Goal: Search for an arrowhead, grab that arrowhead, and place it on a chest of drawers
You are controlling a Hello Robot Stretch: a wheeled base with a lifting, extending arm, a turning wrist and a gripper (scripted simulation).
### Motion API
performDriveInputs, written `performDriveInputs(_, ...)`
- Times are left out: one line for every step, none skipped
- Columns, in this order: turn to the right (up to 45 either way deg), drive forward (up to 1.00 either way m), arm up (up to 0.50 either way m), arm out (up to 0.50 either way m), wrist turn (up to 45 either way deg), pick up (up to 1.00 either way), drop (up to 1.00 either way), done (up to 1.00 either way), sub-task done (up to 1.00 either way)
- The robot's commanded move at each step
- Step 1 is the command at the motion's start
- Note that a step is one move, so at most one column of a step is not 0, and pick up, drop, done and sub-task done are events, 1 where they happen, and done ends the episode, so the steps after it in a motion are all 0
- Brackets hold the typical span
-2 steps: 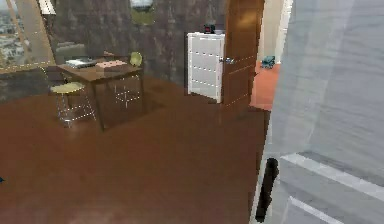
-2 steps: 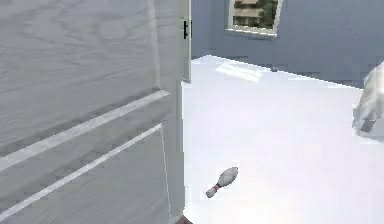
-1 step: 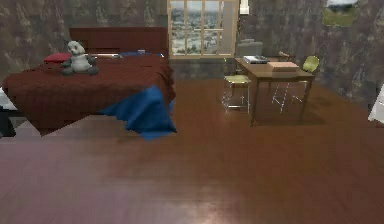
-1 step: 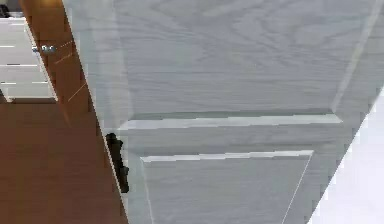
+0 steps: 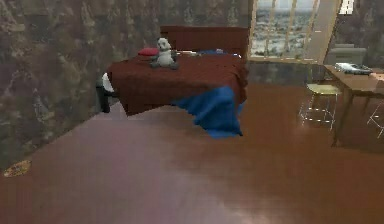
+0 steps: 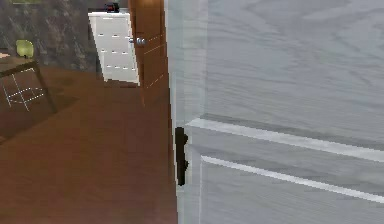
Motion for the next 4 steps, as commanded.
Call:
performDriveInputs(0.0, 0.45, 0.00, 0.00, 0.0, 0.00, 0.00, 0.00, 0.00)
performDriveInputs(45.0, 0.00, 0.00, 0.00, 0.0, 0.00, 0.00, 0.00, 0.00)
performDriveInputs(30.0, 0.00, 0.00, 0.00, 0.0, 0.00, 0.00, 0.00, 0.00)
performDriveInputs(0.0, 0.35, 0.00, 0.00, 0.0, 0.00, 0.00, 0.00, 0.00)
